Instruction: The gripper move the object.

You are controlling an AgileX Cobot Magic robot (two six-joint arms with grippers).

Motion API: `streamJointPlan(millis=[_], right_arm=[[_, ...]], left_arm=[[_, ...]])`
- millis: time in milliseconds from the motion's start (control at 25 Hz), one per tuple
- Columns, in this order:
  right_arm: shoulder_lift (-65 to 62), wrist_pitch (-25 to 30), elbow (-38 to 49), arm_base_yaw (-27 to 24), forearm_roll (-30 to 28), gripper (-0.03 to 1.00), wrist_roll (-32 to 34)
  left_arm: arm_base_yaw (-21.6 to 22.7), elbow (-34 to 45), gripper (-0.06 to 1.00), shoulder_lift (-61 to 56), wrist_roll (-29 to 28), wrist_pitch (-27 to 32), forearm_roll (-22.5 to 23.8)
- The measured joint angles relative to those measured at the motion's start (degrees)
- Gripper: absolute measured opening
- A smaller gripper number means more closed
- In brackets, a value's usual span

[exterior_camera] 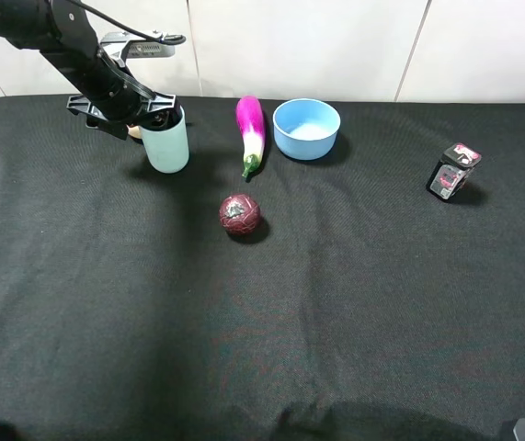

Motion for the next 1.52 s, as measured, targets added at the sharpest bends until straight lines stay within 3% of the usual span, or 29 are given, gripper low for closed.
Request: streamJointPlan(millis=[280,1320,1520], right_arm=[[0.0,0.0,0.0,0.0,0.0,0.69,0.0],[0.0,0.0,0.0,0.0,0.0,0.69,0.0],[0.0,0.0,0.0,0.0,0.0,0.69,0.0]], left_arm=[[0.0,-3.6,0.84,-1.9,0.5,6.2,0.0],[0.0,-4.0,0.84,-15.4,2.8,29.1,0.2],[0.0,-4.0,0.84,-17.6,3.0,34.4,2.0]])
